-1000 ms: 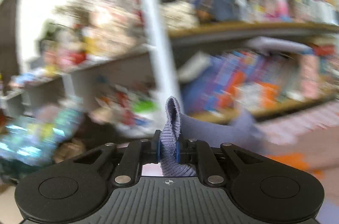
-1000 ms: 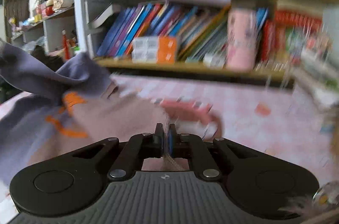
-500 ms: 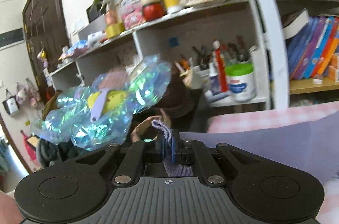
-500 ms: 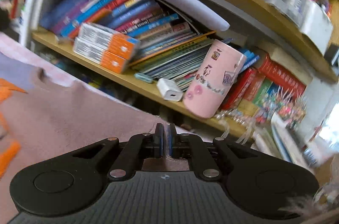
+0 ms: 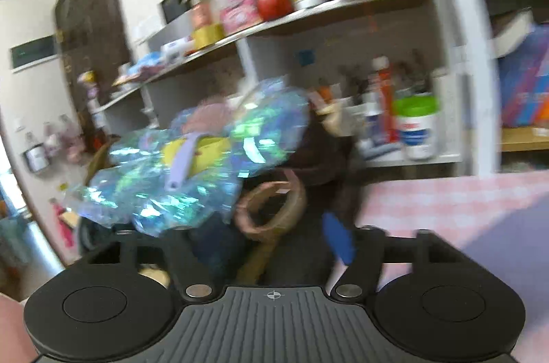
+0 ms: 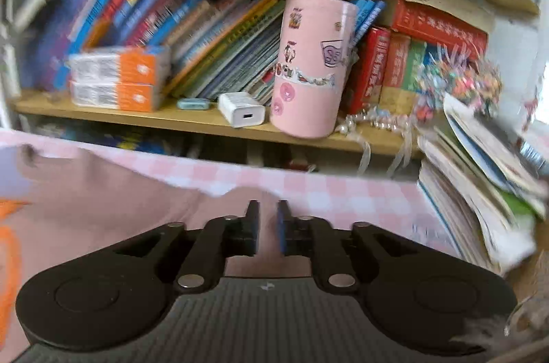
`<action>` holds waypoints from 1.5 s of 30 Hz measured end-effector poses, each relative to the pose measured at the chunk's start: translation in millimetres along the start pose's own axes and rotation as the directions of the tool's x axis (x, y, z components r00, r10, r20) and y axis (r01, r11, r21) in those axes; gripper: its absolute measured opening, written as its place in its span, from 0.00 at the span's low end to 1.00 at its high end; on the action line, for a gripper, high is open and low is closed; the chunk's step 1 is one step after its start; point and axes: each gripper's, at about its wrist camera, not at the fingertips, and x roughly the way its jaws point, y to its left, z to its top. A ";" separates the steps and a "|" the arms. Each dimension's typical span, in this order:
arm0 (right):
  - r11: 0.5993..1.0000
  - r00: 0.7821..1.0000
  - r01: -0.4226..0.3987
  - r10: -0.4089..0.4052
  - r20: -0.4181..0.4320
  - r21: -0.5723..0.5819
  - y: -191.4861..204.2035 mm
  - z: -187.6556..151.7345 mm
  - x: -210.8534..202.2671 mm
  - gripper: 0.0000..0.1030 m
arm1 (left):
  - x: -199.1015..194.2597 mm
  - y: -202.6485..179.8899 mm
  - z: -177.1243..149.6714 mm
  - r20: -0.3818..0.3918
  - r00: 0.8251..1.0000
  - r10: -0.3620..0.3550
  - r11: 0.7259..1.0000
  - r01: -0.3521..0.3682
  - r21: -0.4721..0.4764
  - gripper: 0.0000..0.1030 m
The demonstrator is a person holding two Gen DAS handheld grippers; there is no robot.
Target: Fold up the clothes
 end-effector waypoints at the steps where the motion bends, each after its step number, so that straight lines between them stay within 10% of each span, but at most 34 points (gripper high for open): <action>1: 1.000 1.000 -0.014 0.014 -0.006 0.000 -0.2 -5.9 -13.8 0.26 | -11.6 -6.4 -6.4 -0.007 0.998 -0.055 0.998 0.055 0.006 0.71; 8: 0.984 0.982 -0.144 0.155 -0.104 0.103 5.6 -65.1 -103.5 0.51 | -92.4 -51.9 -51.1 -0.062 0.904 -0.423 0.904 0.425 0.037 0.80; 17: 0.966 0.956 -0.232 0.248 -0.159 0.115 51.2 -116.5 -153.2 0.47 | -128.4 -98.1 -95.2 -0.163 0.784 -0.599 0.795 0.606 -0.006 0.80; 27: 0.964 0.955 -0.236 0.254 -0.151 0.126 66.2 -131.1 -160.2 0.44 | -140.8 -112.5 -105.8 -0.170 0.762 -0.624 0.775 0.631 -0.016 0.76; 30: 0.975 0.963 -0.216 0.223 -0.151 0.058 72.7 -132.9 -161.7 0.35 | -144.7 -115.5 -106.6 -0.166 0.769 -0.617 0.777 0.629 0.021 0.56; 34: 0.966 0.956 -0.251 0.257 -0.139 0.064 71.0 -142.8 -176.4 0.10 | -155.0 -120.4 -105.4 -0.167 0.737 -0.655 0.737 0.672 0.072 0.18; 45: 0.950 0.939 -0.312 0.307 -0.155 -0.007 110.6 -182.3 -263.1 0.09 | -163.9 -116.8 -107.5 -0.150 0.770 -0.621 0.750 0.639 0.171 0.10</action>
